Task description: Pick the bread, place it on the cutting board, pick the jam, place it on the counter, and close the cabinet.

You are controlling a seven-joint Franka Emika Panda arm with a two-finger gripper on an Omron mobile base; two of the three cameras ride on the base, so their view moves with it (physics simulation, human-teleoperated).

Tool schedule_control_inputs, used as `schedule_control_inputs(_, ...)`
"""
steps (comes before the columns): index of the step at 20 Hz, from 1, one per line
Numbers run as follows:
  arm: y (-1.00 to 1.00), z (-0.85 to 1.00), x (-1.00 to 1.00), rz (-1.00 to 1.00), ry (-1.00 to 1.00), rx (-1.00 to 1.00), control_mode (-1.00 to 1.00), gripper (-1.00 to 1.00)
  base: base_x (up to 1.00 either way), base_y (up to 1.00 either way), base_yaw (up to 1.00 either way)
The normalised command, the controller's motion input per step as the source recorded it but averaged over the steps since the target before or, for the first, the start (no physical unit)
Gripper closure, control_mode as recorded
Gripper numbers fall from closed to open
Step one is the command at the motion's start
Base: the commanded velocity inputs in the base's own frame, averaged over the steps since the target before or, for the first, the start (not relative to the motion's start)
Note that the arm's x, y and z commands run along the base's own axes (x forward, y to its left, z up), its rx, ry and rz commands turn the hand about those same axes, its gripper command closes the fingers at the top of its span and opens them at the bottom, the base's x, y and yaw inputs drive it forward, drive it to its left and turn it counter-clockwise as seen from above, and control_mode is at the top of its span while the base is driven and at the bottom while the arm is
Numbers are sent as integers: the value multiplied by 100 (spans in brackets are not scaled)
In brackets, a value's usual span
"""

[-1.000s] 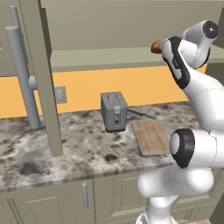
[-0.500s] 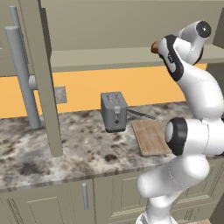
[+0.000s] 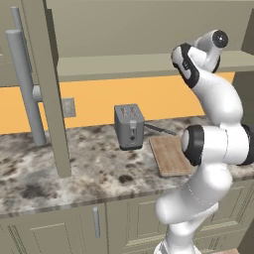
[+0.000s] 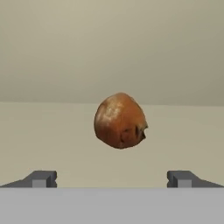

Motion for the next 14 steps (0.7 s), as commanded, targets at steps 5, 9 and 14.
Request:
schedule_control_inputs(5, -6, -2, 44, 0, 0, 0, -100, -100, 0, 0, 0)
schedule_control_inputs(9, -8, 0, 44, 0, 0, 0, -100, -100, 0, 0, 0)
schedule_control_inputs(14, -1, -3, 37, 0, 0, 0, -100, -100, 0, 0, 0)
